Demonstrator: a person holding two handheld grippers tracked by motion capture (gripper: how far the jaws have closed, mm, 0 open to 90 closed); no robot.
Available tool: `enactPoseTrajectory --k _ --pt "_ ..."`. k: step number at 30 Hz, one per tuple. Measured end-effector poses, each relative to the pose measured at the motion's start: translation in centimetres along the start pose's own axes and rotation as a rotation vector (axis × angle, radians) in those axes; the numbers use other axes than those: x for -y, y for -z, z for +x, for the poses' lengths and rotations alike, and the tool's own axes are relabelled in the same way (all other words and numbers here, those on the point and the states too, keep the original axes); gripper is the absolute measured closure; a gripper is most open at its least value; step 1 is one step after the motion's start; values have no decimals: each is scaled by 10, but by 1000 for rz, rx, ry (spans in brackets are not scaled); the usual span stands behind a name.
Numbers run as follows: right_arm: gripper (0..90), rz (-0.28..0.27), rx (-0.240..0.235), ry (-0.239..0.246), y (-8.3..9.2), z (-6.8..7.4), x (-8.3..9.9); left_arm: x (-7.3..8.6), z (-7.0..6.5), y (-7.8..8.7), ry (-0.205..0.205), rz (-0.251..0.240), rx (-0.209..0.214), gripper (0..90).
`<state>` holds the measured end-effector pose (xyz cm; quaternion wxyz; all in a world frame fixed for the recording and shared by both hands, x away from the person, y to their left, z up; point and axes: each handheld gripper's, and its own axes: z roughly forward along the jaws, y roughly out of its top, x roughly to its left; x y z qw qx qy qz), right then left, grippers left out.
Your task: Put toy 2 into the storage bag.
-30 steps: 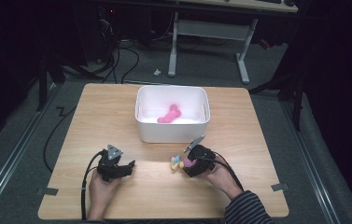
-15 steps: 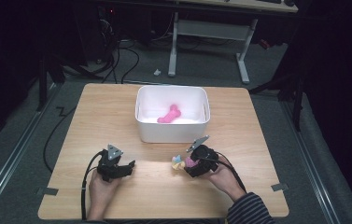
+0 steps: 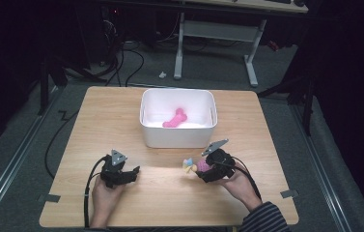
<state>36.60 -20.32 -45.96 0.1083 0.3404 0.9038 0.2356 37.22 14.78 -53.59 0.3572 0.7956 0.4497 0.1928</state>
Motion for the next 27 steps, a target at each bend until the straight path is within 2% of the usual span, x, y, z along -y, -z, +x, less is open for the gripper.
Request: enactPoseTrajectory --k 14,19,27 --pt "336 -67 24 -14 31 -9 -1 0 0 0 -4 1 4 267" --pt "337 -95 14 -29 41 -11 -3 0 0 0 -4 1 4 267" --pt "337 -128 7 -26 56 -15 -7 0 -1 0 -3 -1 4 267"
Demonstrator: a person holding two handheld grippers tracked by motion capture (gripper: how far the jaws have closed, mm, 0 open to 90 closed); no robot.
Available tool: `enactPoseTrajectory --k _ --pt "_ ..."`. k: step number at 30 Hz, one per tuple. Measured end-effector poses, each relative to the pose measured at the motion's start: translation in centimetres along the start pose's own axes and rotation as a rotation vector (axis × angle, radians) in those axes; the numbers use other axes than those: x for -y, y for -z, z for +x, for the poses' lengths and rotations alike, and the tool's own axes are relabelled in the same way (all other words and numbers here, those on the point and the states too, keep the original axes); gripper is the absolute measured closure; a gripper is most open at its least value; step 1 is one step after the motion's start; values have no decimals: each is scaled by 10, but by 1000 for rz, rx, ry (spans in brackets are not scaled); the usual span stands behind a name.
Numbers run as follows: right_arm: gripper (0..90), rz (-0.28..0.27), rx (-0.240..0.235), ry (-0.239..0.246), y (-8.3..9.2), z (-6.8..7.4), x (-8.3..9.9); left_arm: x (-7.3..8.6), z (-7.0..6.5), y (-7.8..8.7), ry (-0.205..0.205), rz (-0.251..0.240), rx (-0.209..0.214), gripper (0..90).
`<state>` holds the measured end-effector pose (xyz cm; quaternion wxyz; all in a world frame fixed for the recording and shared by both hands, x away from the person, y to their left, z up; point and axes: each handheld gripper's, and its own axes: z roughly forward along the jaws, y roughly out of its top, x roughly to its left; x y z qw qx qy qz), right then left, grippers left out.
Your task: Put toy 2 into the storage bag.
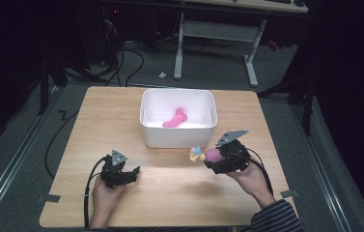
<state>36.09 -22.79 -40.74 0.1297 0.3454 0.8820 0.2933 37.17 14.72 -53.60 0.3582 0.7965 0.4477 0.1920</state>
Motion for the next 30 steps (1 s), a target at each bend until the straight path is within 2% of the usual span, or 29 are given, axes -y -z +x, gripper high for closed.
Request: enactPoseTrajectory --k 13,23,30 --pt "337 -32 -12 7 21 -5 -16 0 0 0 -1 0 0 266" --pt "338 -83 -25 -7 42 -19 -37 0 0 0 -2 1 0 266" --pt "338 -87 -21 -24 46 -31 -54 0 0 0 -2 1 0 266"
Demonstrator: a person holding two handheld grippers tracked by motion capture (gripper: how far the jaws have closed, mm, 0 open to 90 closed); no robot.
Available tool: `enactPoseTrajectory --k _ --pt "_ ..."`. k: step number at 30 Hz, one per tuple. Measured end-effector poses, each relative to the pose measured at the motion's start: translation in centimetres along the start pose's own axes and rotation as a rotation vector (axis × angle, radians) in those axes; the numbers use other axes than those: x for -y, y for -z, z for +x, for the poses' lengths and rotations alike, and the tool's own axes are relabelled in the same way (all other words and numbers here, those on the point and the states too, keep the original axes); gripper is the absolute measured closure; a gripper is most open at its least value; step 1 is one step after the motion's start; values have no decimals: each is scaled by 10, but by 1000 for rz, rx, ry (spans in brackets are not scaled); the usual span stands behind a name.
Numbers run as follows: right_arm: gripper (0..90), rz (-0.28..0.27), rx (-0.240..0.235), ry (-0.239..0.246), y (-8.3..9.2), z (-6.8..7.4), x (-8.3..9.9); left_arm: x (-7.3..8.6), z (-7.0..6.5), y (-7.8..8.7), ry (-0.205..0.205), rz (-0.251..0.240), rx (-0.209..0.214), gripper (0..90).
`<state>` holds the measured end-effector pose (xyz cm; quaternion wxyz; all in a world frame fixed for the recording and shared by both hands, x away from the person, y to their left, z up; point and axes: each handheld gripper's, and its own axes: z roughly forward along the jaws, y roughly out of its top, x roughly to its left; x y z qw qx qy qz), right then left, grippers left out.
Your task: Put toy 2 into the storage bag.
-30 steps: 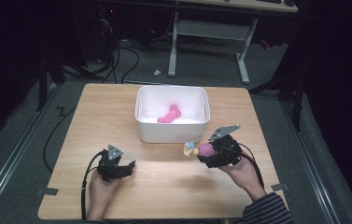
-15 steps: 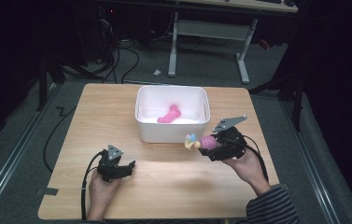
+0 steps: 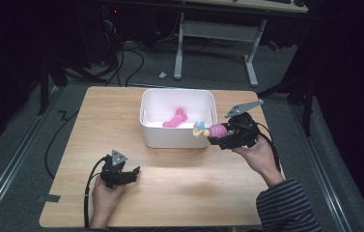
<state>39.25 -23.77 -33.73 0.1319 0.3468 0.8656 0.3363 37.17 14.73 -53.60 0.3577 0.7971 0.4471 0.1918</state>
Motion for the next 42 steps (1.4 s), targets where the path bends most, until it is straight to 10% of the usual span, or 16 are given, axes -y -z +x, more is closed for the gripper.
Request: enactPoseTrajectory --k 22,42 --pt "337 5 39 30 -19 -19 -61 0 0 0 -1 1 2 264" --pt "336 85 16 20 -58 -29 -79 0 0 0 -3 2 1 264"
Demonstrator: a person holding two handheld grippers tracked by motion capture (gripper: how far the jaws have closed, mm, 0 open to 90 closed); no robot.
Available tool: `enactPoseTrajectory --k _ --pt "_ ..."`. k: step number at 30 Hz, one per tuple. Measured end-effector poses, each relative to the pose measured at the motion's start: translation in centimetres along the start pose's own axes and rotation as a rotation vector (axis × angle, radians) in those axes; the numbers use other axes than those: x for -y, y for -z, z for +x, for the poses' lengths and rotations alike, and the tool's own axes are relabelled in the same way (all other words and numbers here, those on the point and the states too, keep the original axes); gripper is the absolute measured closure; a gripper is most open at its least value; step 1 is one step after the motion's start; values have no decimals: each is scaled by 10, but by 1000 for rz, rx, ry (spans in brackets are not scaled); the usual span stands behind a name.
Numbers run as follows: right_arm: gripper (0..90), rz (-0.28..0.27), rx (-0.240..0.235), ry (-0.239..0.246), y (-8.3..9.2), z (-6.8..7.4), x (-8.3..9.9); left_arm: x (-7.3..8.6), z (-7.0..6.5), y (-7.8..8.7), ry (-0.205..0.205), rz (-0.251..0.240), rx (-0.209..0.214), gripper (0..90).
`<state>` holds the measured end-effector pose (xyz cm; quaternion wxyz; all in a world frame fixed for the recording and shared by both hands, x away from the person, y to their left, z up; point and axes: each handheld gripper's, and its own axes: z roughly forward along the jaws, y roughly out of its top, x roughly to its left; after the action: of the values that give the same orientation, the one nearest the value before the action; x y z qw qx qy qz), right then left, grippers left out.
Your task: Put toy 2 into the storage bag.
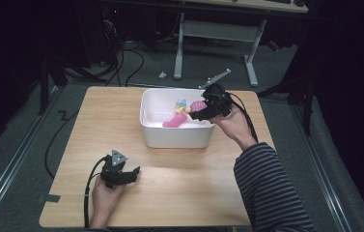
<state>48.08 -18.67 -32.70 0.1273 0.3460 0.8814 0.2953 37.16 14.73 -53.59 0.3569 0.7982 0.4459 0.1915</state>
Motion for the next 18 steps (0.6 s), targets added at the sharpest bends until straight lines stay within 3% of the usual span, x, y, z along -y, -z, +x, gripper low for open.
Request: enactPoseTrajectory --k 18 --pt "336 106 -43 -23 -35 -5 -1 0 0 0 0 0 0 264"
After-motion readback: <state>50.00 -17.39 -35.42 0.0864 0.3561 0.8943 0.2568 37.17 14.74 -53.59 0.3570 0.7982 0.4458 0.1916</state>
